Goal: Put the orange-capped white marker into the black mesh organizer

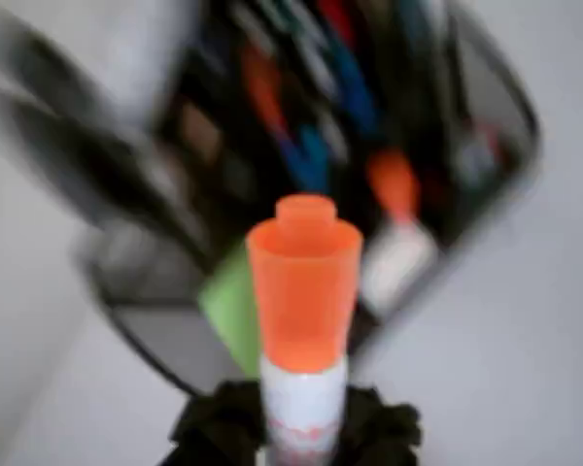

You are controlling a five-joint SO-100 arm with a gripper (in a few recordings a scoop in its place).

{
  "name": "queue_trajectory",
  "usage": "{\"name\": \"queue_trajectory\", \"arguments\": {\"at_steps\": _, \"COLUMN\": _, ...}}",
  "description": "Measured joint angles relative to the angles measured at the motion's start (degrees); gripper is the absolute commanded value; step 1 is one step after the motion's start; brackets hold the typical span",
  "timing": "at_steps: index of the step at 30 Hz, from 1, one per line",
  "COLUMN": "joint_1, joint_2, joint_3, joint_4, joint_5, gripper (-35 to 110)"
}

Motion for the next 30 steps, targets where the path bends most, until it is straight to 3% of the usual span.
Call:
{"name": "queue_trajectory", "arguments": {"at_steps": 6, "joint_1": 4.6, "joint_2": 1.9, "joint_3": 3.3, "joint_4": -20.5, "joint_5": -7.7, "gripper": 0}}
{"name": "queue_trajectory", "arguments": {"at_steps": 16, "joint_1": 5.5, "joint_2": -5.5, "joint_3": 19.6, "joint_4": -65.8, "joint_5": -17.8, "gripper": 0}}
{"name": "queue_trajectory", "arguments": {"at_steps": 23, "joint_1": 4.0, "joint_2": -18.9, "joint_3": 20.0, "joint_4": -84.0, "joint_5": -21.9, "gripper": 0}}
{"name": "queue_trajectory", "arguments": {"at_steps": 30, "joint_1": 2.0, "joint_2": -27.9, "joint_3": 21.5, "joint_4": -91.5, "joint_5": -22.9, "gripper": 0}}
